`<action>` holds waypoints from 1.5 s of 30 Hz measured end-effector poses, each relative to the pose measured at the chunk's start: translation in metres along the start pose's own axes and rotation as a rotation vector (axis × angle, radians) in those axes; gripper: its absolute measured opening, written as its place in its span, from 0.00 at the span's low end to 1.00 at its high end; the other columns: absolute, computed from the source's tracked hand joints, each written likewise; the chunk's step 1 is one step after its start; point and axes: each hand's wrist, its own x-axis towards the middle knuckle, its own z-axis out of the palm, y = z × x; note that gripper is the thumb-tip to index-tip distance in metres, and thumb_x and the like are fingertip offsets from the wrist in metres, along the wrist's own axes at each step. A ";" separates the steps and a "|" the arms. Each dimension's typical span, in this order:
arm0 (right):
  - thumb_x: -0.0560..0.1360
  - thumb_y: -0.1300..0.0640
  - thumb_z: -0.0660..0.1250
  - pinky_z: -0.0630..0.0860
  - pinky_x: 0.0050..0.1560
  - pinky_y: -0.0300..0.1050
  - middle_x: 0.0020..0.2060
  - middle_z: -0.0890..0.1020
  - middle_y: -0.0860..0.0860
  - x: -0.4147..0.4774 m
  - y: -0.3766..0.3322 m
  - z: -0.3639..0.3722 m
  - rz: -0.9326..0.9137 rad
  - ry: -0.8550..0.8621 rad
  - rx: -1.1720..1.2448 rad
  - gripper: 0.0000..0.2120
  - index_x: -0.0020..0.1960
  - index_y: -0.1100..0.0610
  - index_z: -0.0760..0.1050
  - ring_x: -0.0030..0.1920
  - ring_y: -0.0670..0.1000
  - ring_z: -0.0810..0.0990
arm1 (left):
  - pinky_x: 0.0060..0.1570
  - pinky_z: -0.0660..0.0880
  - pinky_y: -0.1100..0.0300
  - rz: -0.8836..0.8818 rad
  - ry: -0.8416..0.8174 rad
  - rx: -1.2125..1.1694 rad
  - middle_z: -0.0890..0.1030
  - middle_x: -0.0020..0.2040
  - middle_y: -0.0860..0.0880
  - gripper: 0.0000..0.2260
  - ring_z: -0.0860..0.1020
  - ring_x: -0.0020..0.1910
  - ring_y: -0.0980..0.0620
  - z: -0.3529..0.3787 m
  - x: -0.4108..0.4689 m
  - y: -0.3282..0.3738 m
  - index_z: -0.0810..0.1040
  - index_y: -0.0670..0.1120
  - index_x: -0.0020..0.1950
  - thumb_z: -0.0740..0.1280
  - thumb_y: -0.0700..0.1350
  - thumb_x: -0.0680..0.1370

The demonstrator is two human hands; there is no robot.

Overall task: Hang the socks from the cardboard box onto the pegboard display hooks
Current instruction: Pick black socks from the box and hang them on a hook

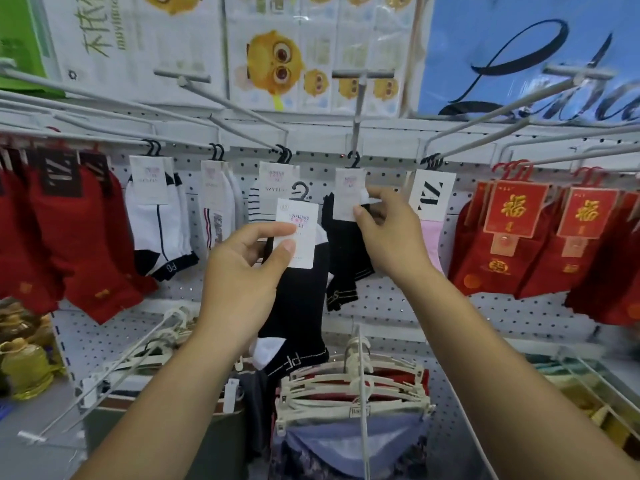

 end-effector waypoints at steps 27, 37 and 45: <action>0.80 0.57 0.69 0.74 0.44 0.34 0.40 0.79 0.44 0.024 -0.009 -0.025 -0.238 0.118 -0.037 0.14 0.65 0.49 0.79 0.41 0.40 0.77 | 0.47 0.74 0.67 0.616 0.190 0.320 0.83 0.46 0.56 0.07 0.81 0.49 0.58 0.070 0.054 0.052 0.84 0.48 0.52 0.74 0.50 0.77; 0.80 0.56 0.69 0.79 0.49 0.46 0.42 0.81 0.48 0.039 -0.006 -0.010 -0.212 0.061 -0.090 0.16 0.68 0.51 0.78 0.43 0.47 0.80 | 0.47 0.69 0.76 0.687 0.136 0.311 0.79 0.43 0.65 0.03 0.78 0.45 0.61 0.063 0.067 0.052 0.85 0.48 0.48 0.75 0.45 0.77; 0.80 0.55 0.70 0.76 0.50 0.34 0.45 0.82 0.48 0.028 -0.007 -0.012 -0.167 0.083 -0.083 0.24 0.75 0.53 0.71 0.46 0.46 0.80 | 0.51 0.70 0.71 0.683 0.054 0.359 0.81 0.46 0.61 0.04 0.78 0.50 0.62 0.053 0.071 0.042 0.85 0.50 0.53 0.72 0.46 0.79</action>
